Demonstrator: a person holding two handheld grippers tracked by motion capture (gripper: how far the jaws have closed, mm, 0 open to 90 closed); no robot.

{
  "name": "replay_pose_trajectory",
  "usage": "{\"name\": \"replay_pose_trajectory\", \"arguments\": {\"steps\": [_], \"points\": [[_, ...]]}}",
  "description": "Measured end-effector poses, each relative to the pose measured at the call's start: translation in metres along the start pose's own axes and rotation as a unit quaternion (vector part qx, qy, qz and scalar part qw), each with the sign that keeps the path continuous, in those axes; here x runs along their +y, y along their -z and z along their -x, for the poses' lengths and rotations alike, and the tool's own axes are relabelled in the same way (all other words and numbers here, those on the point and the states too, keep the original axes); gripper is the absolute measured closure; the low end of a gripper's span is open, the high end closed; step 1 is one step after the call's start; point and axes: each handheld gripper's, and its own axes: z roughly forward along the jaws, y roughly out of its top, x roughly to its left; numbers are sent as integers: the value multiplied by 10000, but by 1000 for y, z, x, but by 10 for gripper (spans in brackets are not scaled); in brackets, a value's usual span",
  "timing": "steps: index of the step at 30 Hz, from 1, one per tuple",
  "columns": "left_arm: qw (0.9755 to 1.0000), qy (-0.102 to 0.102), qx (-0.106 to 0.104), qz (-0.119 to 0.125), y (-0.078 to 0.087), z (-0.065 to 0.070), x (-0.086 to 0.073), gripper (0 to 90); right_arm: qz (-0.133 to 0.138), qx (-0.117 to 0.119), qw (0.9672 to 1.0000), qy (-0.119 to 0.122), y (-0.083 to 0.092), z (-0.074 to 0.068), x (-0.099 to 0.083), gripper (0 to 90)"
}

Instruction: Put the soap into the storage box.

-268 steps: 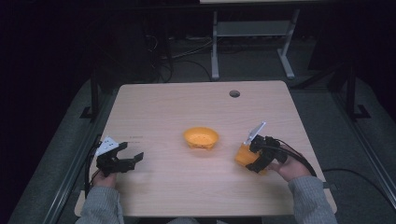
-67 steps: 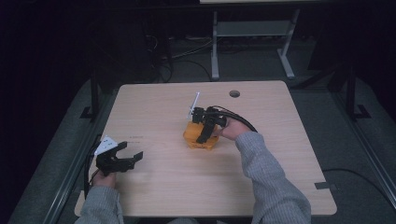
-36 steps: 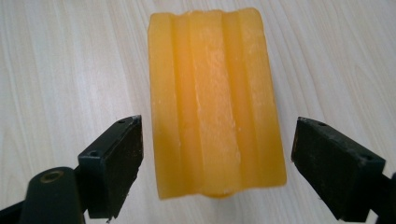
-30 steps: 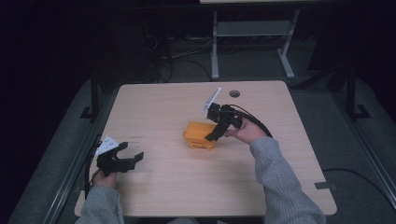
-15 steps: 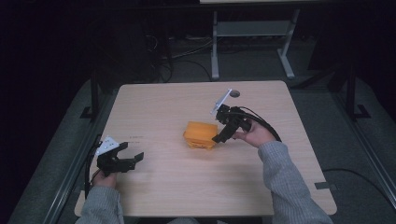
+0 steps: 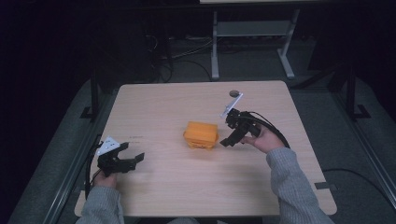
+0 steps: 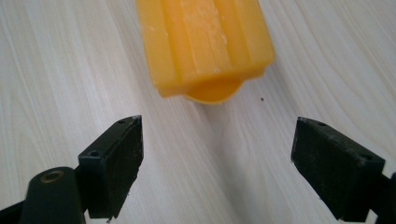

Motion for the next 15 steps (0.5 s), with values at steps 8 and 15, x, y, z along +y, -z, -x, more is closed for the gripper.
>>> {"name": "replay_pose_trajectory", "arguments": {"steps": [8, 15], "points": [[10000, -15, 5, 5, -1, 1, 0, 138, 38, 28, 9999, -135, 2, 0, -15, 164], [10000, -17, 12, -9, -1, 1, 0, 138, 63, 1, 9998, -191, 4, -1, -21, 164]]}}
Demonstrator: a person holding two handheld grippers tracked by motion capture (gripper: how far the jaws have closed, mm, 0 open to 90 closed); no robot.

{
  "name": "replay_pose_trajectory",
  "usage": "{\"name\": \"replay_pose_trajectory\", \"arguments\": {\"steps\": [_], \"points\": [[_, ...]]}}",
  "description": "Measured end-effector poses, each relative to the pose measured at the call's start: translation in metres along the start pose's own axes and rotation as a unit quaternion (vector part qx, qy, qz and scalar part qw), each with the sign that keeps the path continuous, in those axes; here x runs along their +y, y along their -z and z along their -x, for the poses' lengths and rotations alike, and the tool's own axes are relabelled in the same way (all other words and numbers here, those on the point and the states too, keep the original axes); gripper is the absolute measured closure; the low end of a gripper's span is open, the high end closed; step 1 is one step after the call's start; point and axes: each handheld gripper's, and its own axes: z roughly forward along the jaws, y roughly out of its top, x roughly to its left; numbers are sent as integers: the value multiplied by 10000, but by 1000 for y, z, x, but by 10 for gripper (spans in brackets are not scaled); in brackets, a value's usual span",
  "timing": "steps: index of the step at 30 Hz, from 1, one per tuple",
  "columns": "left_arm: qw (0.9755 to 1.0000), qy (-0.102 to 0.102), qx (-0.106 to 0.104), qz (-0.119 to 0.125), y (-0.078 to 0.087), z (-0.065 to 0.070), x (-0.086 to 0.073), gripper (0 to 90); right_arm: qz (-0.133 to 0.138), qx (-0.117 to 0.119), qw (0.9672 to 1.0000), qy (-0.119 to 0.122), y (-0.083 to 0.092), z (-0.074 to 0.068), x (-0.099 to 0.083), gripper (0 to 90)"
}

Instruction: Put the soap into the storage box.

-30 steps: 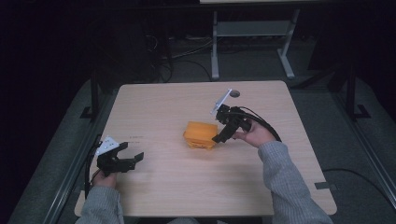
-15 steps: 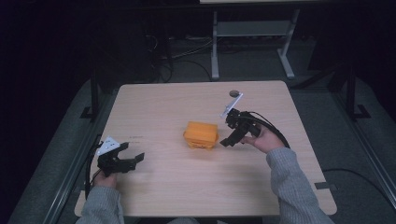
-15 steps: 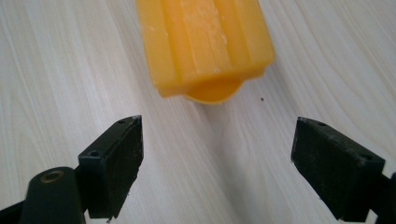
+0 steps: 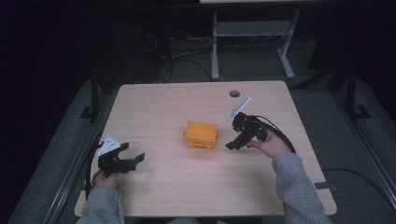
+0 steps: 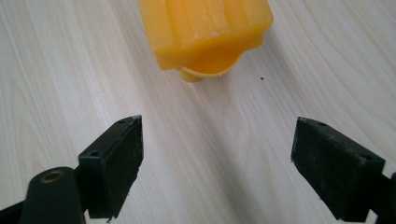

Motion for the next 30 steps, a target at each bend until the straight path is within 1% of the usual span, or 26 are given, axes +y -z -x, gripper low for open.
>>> {"name": "replay_pose_trajectory", "arguments": {"steps": [6, 7, 8, 9, 10, 15, 16, 18, 20, 23, 28, 29, 30], "points": [[10000, -8, -1, -19, 0, 0, 0, 138, 4, -4, 10000, -11, -1, -2, -7, 164], [10000, -6, -4, -21, 0, 0, 0, 138, -26, 7, 10000, -30, -1, -2, -8, 164], [10000, -3, -4, -26, 0, 0, 0, 138, -70, -33, 10000, -42, -1, -2, -9, 165], [10000, -5, -1, -29, 0, 0, 0, 138, -83, -40, 10000, -20, -1, -2, -10, 164], [10000, -6, -1, -29, 0, 0, 0, 138, -31, -48, 10000, -25, 0, -3, -11, 164], [10000, -13, -1, -25, -1, 1, -1, 138, -6, -48, 9999, -116, 1, -3, -20, 165], [10000, -23, 6, -29, -1, 1, 0, 138, -17, -47, 9998, -175, 0, -3, -25, 165], [10000, -23, 7, -30, -2, 1, 0, 138, -8, -59, 9998, -199, 0, -3, -28, 165], [10000, -11, 8, -22, -2, 1, 0, 138, 26, -44, 9996, -281, -1, -4, -36, 165], [10000, -23, 3, -40, -2, 1, 0, 138, 39, -60, 9995, -310, -1, -4, -41, 165], [10000, -22, -1, -64, -2, 2, -1, 138, 84, -54, 9990, -431, -1, -5, -54, 165], [10000, -22, -1, -64, -2, 2, -1, 138, 84, -54, 9990, -431, -1, -5, -54, 165], [10000, -15, -3, -58, -3, 2, -1, 138, 95, -23, 9987, -503, 0, -7, -56, 165]]}}
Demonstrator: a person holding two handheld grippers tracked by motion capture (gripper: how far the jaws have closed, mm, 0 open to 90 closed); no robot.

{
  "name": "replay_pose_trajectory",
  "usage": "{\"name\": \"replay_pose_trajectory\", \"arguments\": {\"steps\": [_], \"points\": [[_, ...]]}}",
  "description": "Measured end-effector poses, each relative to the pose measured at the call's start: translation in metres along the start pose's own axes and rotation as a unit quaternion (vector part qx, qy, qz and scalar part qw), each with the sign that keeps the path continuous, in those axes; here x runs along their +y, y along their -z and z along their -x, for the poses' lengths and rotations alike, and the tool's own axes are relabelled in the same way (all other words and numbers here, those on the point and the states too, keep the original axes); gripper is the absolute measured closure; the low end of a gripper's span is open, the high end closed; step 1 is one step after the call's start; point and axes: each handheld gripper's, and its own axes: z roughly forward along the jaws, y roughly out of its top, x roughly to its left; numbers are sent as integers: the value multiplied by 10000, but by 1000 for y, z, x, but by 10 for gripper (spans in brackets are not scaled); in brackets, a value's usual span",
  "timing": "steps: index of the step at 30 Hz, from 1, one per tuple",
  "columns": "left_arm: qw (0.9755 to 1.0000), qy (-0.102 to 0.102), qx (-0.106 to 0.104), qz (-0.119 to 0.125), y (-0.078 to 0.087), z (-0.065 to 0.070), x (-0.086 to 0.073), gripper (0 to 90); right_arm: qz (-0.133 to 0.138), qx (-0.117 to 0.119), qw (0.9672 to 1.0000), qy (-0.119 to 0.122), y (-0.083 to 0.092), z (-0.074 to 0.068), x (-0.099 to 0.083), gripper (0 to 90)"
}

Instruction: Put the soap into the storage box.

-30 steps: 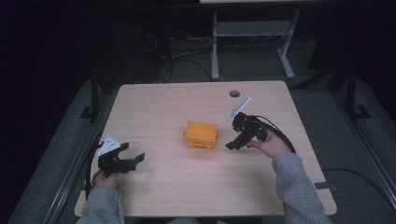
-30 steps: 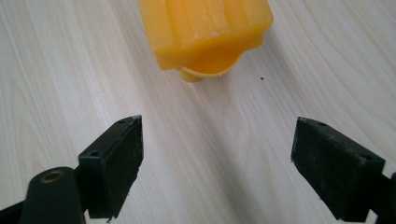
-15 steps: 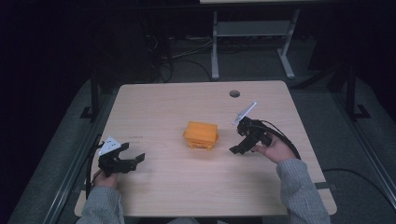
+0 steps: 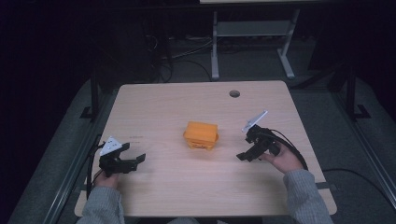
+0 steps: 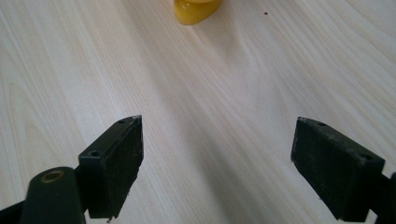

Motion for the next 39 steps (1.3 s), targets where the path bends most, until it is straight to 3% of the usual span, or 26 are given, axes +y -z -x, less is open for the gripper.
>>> {"name": "replay_pose_trajectory", "arguments": {"steps": [28, 39], "points": [[9999, -82, 16, -58, -2, 2, -1, 138, 209, -162, 9974, -674, 12, 4, -70, 166], [10000, -76, 7, -55, -3, 3, -2, 138, 316, -210, 9960, -805, 12, 0, -90, 166]]}}
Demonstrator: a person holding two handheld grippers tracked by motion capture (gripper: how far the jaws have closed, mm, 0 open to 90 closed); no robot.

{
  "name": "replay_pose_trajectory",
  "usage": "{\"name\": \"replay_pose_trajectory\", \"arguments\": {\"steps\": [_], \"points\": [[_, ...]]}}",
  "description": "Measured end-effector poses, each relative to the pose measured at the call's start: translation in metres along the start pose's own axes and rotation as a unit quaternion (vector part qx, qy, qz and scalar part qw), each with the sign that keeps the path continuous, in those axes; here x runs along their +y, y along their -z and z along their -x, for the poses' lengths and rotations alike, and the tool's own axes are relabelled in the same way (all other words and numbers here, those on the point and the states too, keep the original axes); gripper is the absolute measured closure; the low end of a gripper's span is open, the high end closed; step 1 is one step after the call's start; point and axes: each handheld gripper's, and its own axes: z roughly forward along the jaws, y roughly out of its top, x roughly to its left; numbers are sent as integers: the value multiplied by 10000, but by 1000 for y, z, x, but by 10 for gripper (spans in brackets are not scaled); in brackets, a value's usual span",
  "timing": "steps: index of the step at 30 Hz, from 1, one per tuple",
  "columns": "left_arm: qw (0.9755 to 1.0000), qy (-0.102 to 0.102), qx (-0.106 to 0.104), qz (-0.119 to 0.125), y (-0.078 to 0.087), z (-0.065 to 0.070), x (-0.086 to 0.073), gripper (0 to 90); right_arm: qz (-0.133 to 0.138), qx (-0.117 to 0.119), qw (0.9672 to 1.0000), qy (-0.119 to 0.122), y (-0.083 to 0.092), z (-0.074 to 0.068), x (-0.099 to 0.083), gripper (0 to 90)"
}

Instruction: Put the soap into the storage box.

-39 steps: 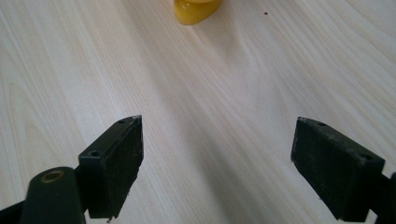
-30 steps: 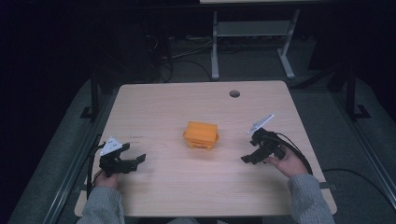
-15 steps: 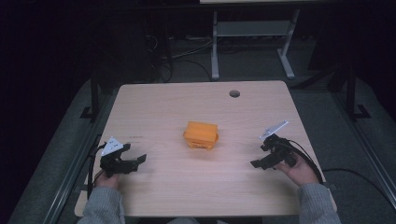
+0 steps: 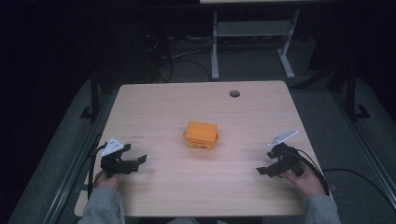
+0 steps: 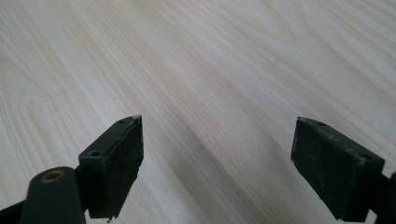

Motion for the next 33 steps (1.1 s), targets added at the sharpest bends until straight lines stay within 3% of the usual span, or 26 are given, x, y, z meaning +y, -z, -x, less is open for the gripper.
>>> {"name": "replay_pose_trajectory", "arguments": {"steps": [20, 28, 33], "points": [[10000, -12, 13, 4, 0, 0, 0, 138, 305, -147, 9990, -303, 11, -14, -41, 167], [10000, -35, 34, 9, 0, 0, 1, 138, 542, -212, 9978, -328, 19, -26, -49, 166], [10000, -33, 33, 36, -1, 0, 2, 138, 494, -244, 9979, -329, 15, -31, -49, 165]]}}
